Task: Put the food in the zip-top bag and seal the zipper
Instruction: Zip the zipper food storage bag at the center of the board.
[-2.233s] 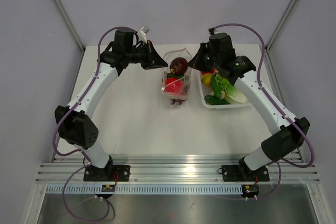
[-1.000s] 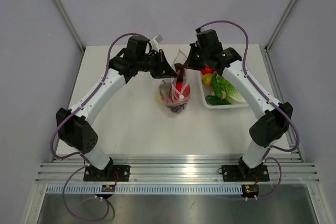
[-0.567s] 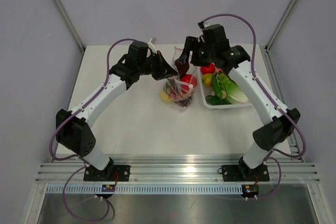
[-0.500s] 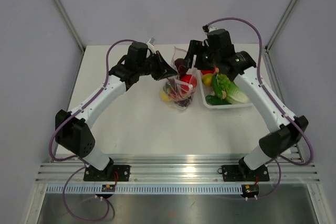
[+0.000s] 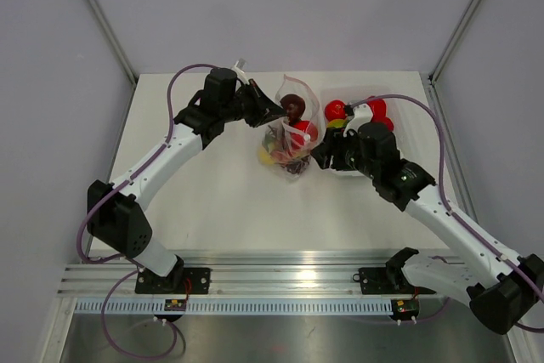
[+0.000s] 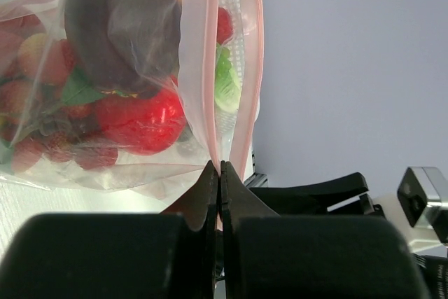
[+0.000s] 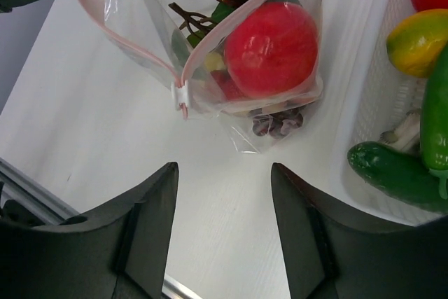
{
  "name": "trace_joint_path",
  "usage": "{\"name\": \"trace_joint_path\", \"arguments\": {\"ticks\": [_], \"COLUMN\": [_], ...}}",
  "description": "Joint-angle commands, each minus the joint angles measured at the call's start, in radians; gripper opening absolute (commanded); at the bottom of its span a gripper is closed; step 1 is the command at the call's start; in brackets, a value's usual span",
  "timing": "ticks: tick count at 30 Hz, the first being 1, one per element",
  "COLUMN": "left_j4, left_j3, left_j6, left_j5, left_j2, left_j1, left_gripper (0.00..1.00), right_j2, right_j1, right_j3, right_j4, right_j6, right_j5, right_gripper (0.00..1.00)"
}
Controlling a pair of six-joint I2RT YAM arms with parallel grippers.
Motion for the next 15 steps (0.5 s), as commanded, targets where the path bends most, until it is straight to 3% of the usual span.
{"name": "trace_joint_path", "arguments": {"ticks": [1,11,15], "left_j4": [0.06,0.04,0.039], "left_j3": [0.022,0.044,0.048], "left_j6": [-0.006,-0.001,-0.001], "left_j5": [-0.022,-0.022,-0.022], "left_j2": [-0.035,-0.026,-0.026], "left_j1": [-0.004,-0.006,-0.007], "left_gripper": [0.0,0.0,0.0], "right_j2": [0.033,0.163,0.218], "right_j1": [0.037,0.097,0.115], "right_j3": [-0.01,0.006,0.029], "right_j4": [0.195,0.294,0.313], "right_j6": [-0.053,-0.001,0.005], "right_j5": [0.042,0.189,0.209], "right_gripper": [0.62,0.54,0.38]}}
